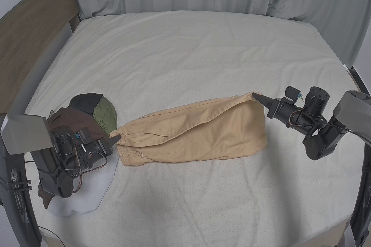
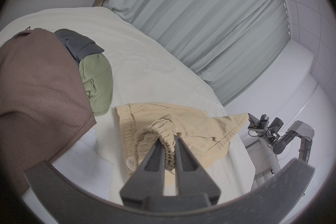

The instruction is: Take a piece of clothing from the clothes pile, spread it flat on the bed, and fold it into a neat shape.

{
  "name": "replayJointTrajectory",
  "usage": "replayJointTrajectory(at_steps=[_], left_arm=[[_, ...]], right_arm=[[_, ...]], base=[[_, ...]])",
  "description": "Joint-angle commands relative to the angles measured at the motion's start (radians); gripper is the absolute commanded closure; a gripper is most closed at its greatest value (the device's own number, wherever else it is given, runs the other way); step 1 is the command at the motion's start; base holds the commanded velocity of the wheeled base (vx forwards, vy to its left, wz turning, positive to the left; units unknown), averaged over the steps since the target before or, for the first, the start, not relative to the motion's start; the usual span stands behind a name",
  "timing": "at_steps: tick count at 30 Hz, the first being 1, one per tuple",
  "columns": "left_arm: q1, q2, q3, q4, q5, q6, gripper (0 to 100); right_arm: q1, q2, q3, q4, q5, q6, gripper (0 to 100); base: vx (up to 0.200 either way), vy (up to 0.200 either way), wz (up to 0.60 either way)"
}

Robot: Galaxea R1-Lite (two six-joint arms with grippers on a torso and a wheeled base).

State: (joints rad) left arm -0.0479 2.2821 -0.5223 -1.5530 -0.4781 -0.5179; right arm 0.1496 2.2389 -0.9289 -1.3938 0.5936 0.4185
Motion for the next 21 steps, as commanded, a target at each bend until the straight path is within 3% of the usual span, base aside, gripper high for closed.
replayJointTrajectory(at_steps=[1, 21], left_arm=[[-0.004, 0.037, -0.016, -0.001, 0.001, -0.001, 100], [-0.015, 0.138, -0.105, -0.002, 0.042, -0.014, 100]], right_arm=[[0.001, 0.037, -0.039, 0.016, -0.002, 0.0, 100], [-0.012, 0.133, -0.183, 0.107, -0.003, 0.005, 100]], base=[[0.0, 0.0, 0.0], [0.0, 0.0, 0.0]])
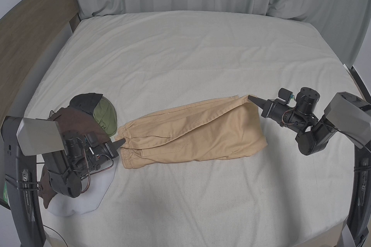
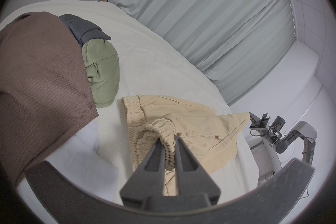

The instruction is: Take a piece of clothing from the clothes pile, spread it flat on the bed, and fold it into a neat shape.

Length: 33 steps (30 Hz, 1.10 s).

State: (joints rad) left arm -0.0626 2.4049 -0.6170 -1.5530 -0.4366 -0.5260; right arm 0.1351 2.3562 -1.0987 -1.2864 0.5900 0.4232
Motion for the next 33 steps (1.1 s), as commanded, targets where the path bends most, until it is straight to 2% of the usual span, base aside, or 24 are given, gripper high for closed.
replayJointTrajectory(at_steps=[1, 5, 6, 7, 8, 11, 15, 19, 33], left_arm=[[0.0, 0.014, -0.01, -0.002, 0.001, -0.009, 100], [0.0, 0.014, -0.01, -0.002, 0.002, -0.012, 100], [0.0, 0.014, -0.01, -0.002, 0.002, -0.012, 100], [0.0, 0.013, -0.012, -0.002, 0.002, -0.012, 100], [0.0, 0.011, -0.015, -0.002, 0.002, -0.017, 0], [0.0, 0.003, -0.024, -0.002, 0.007, -0.048, 0], [0.007, -0.05, -0.029, -0.001, 0.021, -0.149, 0], [0.012, -0.069, -0.04, -0.001, 0.027, -0.2, 0], [0.013, -0.07, -0.041, -0.001, 0.03, -0.201, 0]], right_arm=[[0.004, 0.018, -0.018, -0.001, 0.001, 0.0, 100], [0.006, 0.026, -0.029, 0.002, -0.001, 0.0, 100], [0.006, 0.028, -0.029, 0.004, -0.001, 0.0, 0], [0.006, 0.034, -0.033, 0.01, -0.001, 0.0, 0], [0.004, 0.037, -0.041, 0.018, -0.002, 0.0, 0], [0.004, 0.038, -0.049, 0.03, -0.009, 0.002, 0], [0.009, 0.035, -0.036, 0.038, -0.021, 0.0, 0], [0.012, 0.026, -0.015, 0.038, -0.022, 0.0, 0], [0.014, 0.018, 0.033, 0.032, -0.022, -0.004, 0]], base=[[0.0, 0.0, 0.0], [0.0, 0.0, 0.0], [0.0, 0.0, 0.0], [0.0, 0.0, 0.0], [0.0, 0.0, 0.0], [0.0, 0.0, 0.0], [0.0, 0.0, 0.0], [0.0, 0.0, 0.0], [0.0, 0.0, 0.0]])
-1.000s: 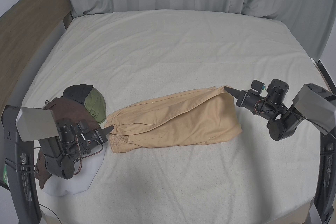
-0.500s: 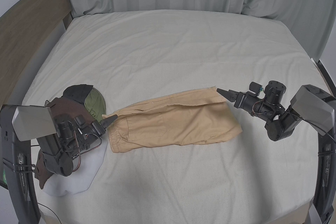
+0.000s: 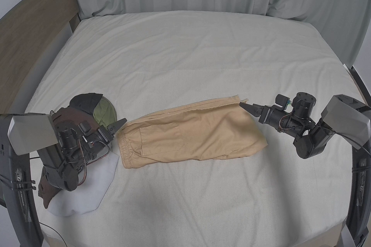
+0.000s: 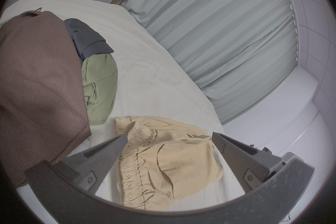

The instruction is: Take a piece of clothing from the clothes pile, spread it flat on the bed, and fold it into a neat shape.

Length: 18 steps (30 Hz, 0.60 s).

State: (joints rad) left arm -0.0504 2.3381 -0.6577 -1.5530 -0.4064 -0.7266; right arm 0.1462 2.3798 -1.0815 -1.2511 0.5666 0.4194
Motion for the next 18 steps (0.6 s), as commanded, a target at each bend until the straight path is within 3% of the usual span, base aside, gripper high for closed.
replayJointTrajectory(at_steps=[1, 18], left_arm=[[0.001, -0.003, 0.0, -0.001, 0.0, -0.001, 0], [0.03, 0.032, -0.045, 0.001, 0.02, -0.007, 0]], right_arm=[[0.004, -0.005, 0.018, -0.004, 0.001, -0.002, 0], [0.009, 0.002, 0.107, -0.071, 0.001, -0.005, 0]], base=[[0.0, 0.0, 0.0], [0.0, 0.0, 0.0]])
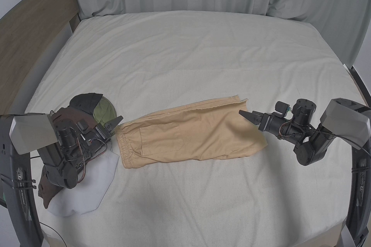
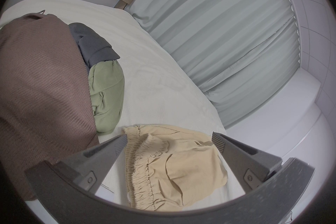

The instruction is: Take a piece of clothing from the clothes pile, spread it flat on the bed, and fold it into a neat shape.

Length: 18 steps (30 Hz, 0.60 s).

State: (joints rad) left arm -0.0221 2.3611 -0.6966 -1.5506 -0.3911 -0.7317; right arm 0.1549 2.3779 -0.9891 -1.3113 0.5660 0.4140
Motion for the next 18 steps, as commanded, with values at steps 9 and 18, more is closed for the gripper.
replayJointTrajectory(at_steps=[9, 18], left_arm=[[0.002, -0.028, 0.009, -0.002, 0.005, 0.0, 0], [-0.015, -0.121, 0.049, -0.002, 0.001, 0.002, 0]], right_arm=[[0.006, 0.003, 0.06, -0.034, 0.0, -0.001, 0], [0.029, 0.003, 0.155, -0.08, 0.0, -0.001, 0]], base=[[0.0, 0.0, 0.0], [0.0, 0.0, 0.0]])
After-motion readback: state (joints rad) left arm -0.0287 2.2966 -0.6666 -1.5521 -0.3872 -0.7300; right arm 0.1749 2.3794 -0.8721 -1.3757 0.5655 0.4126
